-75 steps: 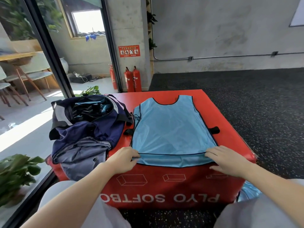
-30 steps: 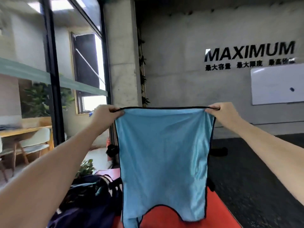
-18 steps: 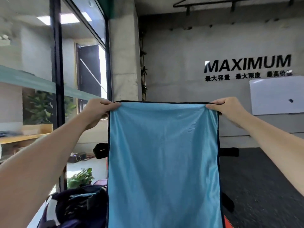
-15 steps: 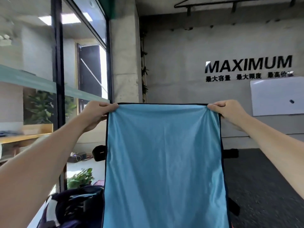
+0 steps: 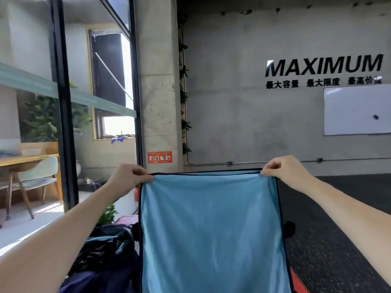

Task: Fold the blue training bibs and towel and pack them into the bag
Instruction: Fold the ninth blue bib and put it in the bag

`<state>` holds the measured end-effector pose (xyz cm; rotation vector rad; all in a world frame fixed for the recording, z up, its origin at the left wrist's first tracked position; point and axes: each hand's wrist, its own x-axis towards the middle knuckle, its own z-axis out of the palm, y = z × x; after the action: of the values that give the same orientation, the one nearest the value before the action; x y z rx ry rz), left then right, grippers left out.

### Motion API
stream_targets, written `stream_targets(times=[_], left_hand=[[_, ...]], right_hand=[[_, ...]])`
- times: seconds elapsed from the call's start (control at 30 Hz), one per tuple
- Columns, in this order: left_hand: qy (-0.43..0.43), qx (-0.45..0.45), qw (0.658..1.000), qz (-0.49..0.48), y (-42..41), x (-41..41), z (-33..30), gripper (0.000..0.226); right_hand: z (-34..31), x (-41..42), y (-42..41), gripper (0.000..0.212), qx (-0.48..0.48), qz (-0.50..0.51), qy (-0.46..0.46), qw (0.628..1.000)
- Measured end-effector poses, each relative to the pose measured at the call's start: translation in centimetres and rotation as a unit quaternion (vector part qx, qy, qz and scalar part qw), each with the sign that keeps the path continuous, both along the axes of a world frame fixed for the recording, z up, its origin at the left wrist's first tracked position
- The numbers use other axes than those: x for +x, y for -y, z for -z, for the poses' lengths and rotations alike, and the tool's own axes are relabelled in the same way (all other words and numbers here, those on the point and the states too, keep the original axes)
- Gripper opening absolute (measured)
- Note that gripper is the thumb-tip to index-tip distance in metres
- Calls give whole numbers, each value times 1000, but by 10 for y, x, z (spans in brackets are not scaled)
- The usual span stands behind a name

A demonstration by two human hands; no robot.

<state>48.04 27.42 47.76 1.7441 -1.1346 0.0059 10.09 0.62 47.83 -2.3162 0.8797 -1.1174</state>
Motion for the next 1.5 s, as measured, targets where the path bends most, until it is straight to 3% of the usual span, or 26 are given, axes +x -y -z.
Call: stream_targets(times=[0.1, 0.27, 0.37, 0.47, 0.57, 0.67, 0.73, 0.9, 1.03, 1.27, 1.37, 1.5], left_hand=[[23, 22, 999, -15, 26, 15, 35, 20], [129, 118, 984, -40, 81, 36, 77, 15], [111, 177, 977, -47, 117, 48, 92, 7], [82, 213, 971, -74, 154, 64, 100, 6], [60, 189, 975, -95, 189, 79, 97, 11], [92, 166, 976, -109, 218, 91, 80, 27], [106, 123, 980, -118, 234, 102, 63, 31], [135, 2, 983, -129, 262, 119, -3, 23], [179, -78, 970, -144, 265, 110, -61, 14], [209, -119, 961, -133, 228, 94, -87, 13], [175, -81, 975, -105, 203, 87, -50, 6], [140, -2, 986, -89, 154, 64, 52, 10]], right_hand=[[37, 14, 24, 15, -30, 23, -84, 996], [77, 46, 71, 1, -53, 57, -245, 966], [97, 75, 103, 4, 73, 54, -218, 972], [111, 101, 139, 4, 221, 61, -134, 964], [117, 122, 175, 10, 273, 58, -51, 959], [107, 139, 204, 9, 245, 62, -7, 967], [88, 149, 218, 7, 176, 73, 17, 982], [9, 163, 225, 8, -47, 110, 76, 990], [-50, 161, 218, 11, -116, 93, 148, 978], [-80, 131, 184, 9, -133, 76, 168, 974], [-47, 116, 162, 4, -94, 57, 124, 986], [46, 90, 119, 5, -13, 33, 32, 999]])
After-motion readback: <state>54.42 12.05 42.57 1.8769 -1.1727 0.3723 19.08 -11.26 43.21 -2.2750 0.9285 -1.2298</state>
